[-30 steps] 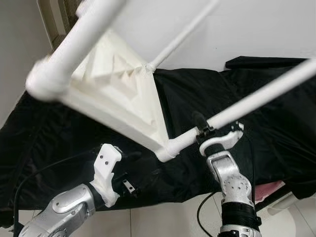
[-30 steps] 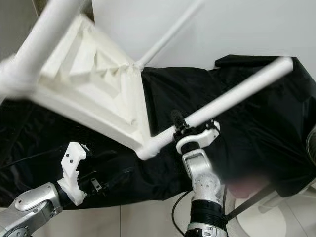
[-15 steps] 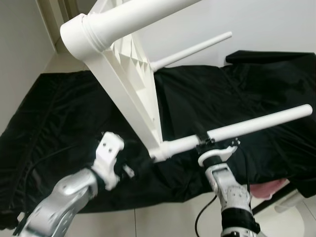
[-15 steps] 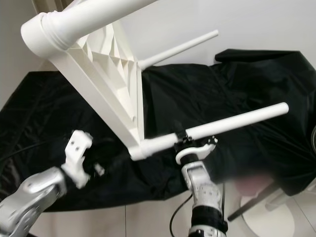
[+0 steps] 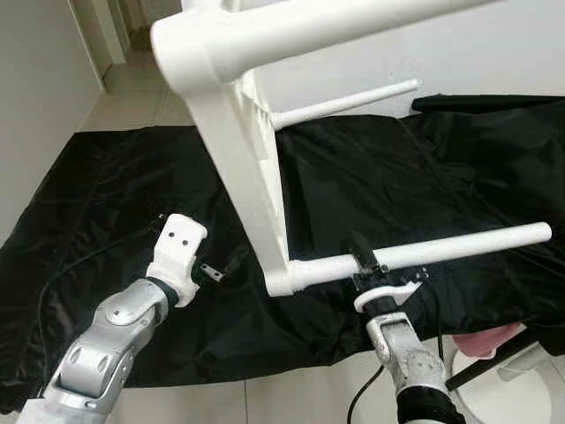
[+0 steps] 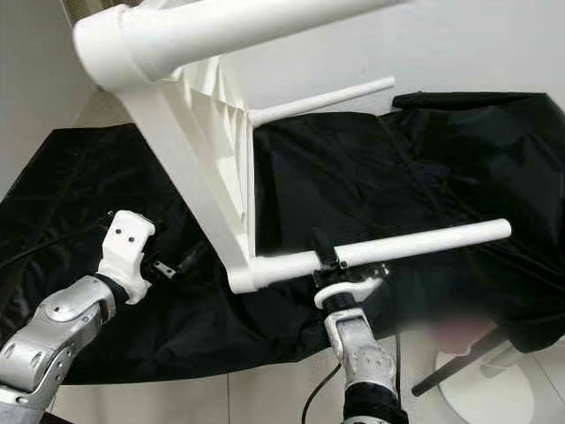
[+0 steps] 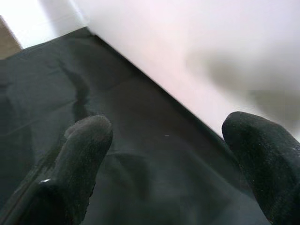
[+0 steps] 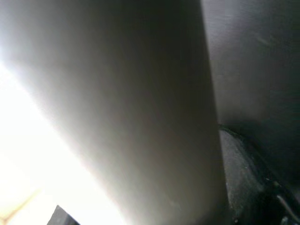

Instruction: Building children table

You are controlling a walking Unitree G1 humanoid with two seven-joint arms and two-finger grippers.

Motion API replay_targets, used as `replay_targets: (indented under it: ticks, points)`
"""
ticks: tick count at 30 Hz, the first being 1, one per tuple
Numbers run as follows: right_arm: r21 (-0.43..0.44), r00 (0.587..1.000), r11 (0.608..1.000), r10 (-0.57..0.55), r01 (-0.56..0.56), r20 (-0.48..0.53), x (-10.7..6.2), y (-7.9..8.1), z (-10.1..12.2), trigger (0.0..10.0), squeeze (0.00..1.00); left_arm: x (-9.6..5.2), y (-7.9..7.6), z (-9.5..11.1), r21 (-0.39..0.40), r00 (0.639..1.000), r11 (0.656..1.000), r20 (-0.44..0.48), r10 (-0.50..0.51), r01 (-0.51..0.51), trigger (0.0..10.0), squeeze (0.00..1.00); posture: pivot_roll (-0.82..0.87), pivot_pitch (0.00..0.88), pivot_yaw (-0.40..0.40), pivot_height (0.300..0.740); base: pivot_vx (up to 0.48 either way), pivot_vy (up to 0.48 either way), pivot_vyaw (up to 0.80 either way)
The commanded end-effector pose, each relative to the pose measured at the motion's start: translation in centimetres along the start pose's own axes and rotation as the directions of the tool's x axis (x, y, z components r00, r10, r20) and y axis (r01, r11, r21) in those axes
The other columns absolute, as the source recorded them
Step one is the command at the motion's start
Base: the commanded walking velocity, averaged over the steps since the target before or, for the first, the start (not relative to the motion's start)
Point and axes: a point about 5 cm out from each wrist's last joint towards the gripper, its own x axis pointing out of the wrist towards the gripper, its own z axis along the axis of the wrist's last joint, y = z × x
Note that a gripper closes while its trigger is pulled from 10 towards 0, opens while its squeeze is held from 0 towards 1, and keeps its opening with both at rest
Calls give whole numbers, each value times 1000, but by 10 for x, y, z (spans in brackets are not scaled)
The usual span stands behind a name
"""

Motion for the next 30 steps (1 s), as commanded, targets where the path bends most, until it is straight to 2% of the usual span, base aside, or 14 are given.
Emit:
replay_targets:
  ticks: [1, 4, 6, 9, 10, 14, 15, 18, 20, 23, 24, 26, 27, 30]
  points:
    - [78, 992, 993, -78, 86, -104, -13, -19, -28, 10000, 0, 3, 14, 6, 1, 975, 975, 5, 221, -221, 10000, 0, 45, 61, 44, 740, 0, 0, 0]
    - [103, 993, 991, -69, 80, -100, -15, -20, -28, 10000, 0, 27, 16, 36, -8, 933, 936, 83, 351, -352, 10000, 0, 45, 64, 40, 740, 0, 0, 0]
    - [102, 992, 991, -79, 89, -95, -15, -21, -28, 10000, 0, 33, 16, 42, -10, 923, 928, 98, 372, -372, 10000, 0, 47, 63, 39, 740, 0, 0, 0]
    - [63, 988, 989, -128, 134, -83, -21, -25, -25, 10000, 0, 51, 19, 76, 43, 883, 890, 158, 442, -454, 10000, 0, 49, 63, 32, 740, 0, 0, 0]
    - [59, 987, 987, -142, 146, -77, -23, -26, -23, 10000, 0, 54, 20, 84, 41, 874, 884, 173, 454, -466, 10000, 0, 52, 65, 29, 740, 0, 0, 0]
    - [56, 987, 987, -147, 151, -64, -27, -26, -18, 10000, 0, 58, 21, 95, 28, 868, 881, 189, 460, -473, 10000, 0, 53, 65, 29, 740, 0, 0, 0]
    - [42, 989, 990, -135, 138, -54, -32, -22, -12, 10000, 1000, 61, 19, 105, 36, 867, 884, 215, 449, -466, 10000, 0, 46, 71, 30, 740, 0, 0, 0]
    - [30, 991, 991, -127, 128, -48, -36, -20, -8, 10000, 1000, 64, 18, 112, 44, 867, 886, 234, 440, -462, 10000, 0, 46, 71, 30, 740, 0, 0, 0]
    - [20, 991, 993, -118, 120, -54, -45, -15, -3, 10000, 1000, 68, 13, 119, 66, 873, 892, 252, 418, -447, 10000, 0, 48, 79, 25, 740, 0, 0, 0]
    - [8, 991, 992, -122, 123, -60, -49, -14, -2, 10000, 1000, 69, 12, 121, 72, 873, 892, 254, 416, -446, 10000, 0, 46, 82, 26, 740, 0, 0, 0]
    - [1, 991, 993, -115, 115, -64, -54, -11, -1, 10000, 678, 70, 10, 123, 68, 869, 888, 253, 425, -455, 10000, 0, 46, 82, 26, 740, 0, 0, 0]
    - [1, 991, 993, -115, 115, -64, -54, -11, -1, 10000, 678, 70, 10, 123, 68, 869, 888, 253, 425, -455, 10000, 0, 46, 82, 26, 740, 0, 0, 0]
    - [-4, 991, 994, -113, 113, -67, -61, -8, 1, 10000, 0, 71, 10, 124, 65, 865, 885, 254, 433, -462, 10000, 0, 41, 89, 25, 740, 0, 0, 0]
    - [-13, 989, 991, -135, 134, -59, -81, -6, 8, 10000, 0, 75, 12, 129, 59, 855, 876, 257, 450, -479, 10000, 0, 34, 93, 24, 740, 0, 0, 0]
